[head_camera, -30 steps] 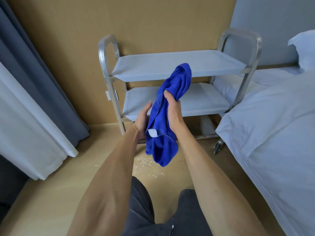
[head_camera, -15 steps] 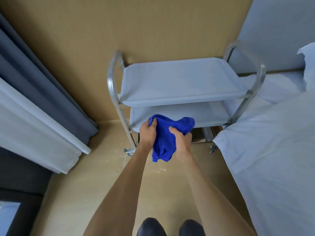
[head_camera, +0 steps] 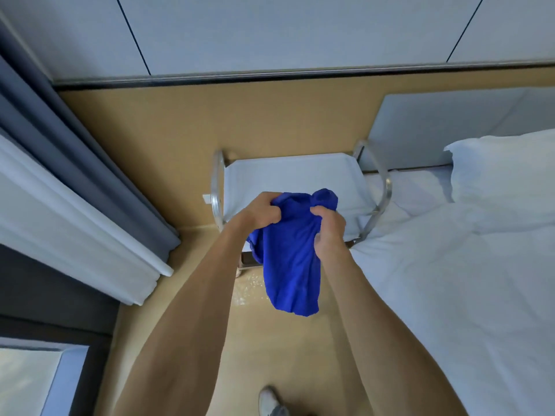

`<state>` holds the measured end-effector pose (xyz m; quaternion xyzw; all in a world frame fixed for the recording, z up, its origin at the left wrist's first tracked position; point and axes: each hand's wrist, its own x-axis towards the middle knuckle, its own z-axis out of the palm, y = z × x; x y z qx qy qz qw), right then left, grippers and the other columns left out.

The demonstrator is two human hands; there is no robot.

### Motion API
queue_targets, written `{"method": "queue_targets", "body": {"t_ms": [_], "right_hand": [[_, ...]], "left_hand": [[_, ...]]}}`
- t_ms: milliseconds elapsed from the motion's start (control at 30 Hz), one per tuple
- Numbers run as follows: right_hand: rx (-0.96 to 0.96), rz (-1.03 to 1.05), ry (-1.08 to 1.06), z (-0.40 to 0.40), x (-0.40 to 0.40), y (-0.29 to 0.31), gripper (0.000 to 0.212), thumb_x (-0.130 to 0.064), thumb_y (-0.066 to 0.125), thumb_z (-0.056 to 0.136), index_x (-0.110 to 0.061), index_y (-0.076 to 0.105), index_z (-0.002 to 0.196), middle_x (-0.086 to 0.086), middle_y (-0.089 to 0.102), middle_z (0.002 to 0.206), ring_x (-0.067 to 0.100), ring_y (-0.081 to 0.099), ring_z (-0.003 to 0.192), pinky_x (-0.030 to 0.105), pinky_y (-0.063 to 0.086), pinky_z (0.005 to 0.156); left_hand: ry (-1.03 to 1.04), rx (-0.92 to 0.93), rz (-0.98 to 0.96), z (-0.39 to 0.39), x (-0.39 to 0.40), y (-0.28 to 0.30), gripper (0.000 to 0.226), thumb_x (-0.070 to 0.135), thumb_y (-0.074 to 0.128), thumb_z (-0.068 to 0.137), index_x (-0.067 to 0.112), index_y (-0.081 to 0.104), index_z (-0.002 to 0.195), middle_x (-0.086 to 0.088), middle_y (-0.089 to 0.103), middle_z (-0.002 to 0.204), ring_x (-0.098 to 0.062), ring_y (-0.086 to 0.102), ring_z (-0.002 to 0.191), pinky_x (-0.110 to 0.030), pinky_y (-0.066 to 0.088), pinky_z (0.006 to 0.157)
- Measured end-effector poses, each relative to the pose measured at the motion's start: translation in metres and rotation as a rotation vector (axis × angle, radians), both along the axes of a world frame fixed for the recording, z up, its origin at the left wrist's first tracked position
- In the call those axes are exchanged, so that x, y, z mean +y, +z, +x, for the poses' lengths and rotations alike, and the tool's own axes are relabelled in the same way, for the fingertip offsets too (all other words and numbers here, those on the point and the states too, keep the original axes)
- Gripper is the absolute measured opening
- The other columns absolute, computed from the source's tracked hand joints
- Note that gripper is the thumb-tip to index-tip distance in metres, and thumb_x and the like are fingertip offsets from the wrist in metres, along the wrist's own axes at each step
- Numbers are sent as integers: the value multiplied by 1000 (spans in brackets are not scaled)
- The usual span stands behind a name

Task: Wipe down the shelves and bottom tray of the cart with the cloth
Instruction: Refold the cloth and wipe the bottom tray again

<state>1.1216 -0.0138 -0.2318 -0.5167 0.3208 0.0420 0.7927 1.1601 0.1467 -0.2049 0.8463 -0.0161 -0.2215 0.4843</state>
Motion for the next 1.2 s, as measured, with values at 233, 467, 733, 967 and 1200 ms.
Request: {"method": "queue_targets", "body": {"t_ms": [233,467,733,967,1200], "right_hand": [[-28,-262,127,20,6,70,17,-9,67,71,-12,51,70,5,53,74,24,49,72,32,42,65],[-166,-478,-188,28,3,78,20,-13,63,80,-16,45,72,-3,50,67,16,47,59,33,42,58],[-184,-322,-383,87,-27,88,21,-3,46,76,-16,35,63,-6,34,57,14,29,51,28,26,50],[-239,-357,-129,161,-40,52,45,-25,58,88,-20,28,55,-10,28,49,10,25,50,29,26,53],[-477,-546,221,232,-10,77,23,-26,43,102,-19,59,89,-7,61,79,12,57,75,32,47,75]], "left_hand": [[28,-263,69,-1,-18,47,18,-8,47,72,7,58,72,1,52,64,-19,46,65,-26,37,58],[288,-383,103,10,-13,37,16,15,76,77,17,61,73,6,57,67,-11,52,64,-12,33,50],[59,-172,630,61,6,17,19,29,72,76,21,57,67,2,61,67,-21,64,72,-26,40,55],[401,239,74,140,-7,8,41,38,79,73,10,62,99,-6,69,95,-23,65,84,-31,51,68],[498,199,-682,225,-57,66,21,23,46,100,6,59,96,-12,62,88,-20,61,69,-29,50,57]]}}
